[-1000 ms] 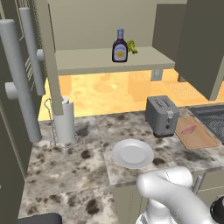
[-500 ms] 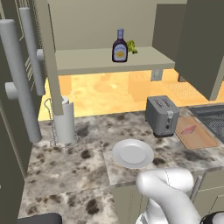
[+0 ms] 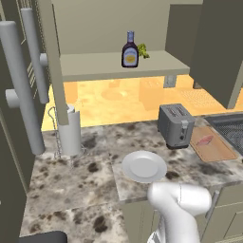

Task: Pick the steak from the plate and place it on the cutting board. Then pick the condiment bottle from the cabinet and place it next to the cutting board.

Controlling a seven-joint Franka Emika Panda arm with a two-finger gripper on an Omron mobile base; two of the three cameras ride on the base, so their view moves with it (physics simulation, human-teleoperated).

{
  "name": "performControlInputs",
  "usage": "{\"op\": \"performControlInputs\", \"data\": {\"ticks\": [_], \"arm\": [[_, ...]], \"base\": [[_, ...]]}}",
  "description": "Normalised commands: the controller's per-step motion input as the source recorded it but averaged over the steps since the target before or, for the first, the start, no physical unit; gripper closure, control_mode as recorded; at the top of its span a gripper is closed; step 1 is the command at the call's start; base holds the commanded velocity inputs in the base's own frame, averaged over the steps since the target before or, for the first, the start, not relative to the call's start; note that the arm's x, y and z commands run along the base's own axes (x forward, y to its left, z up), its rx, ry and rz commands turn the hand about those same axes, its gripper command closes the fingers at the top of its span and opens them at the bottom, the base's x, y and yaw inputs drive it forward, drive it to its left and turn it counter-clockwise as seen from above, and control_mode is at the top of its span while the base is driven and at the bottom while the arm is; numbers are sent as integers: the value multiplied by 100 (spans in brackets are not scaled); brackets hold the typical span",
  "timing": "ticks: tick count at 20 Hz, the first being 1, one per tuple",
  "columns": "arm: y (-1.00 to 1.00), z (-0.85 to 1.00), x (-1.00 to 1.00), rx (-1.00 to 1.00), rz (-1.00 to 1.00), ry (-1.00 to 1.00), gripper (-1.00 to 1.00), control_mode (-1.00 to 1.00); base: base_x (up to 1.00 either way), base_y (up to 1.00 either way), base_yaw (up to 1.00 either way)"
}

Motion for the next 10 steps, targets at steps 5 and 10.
{"op": "performControlInputs", "data": {"ticks": [5, 10], "arm": [[53, 18, -11, 4, -13, 0, -100, -100], [65, 4, -11, 6, -11, 0, -100, -100]], "base": [[0, 0, 0], [0, 0, 0]]}}
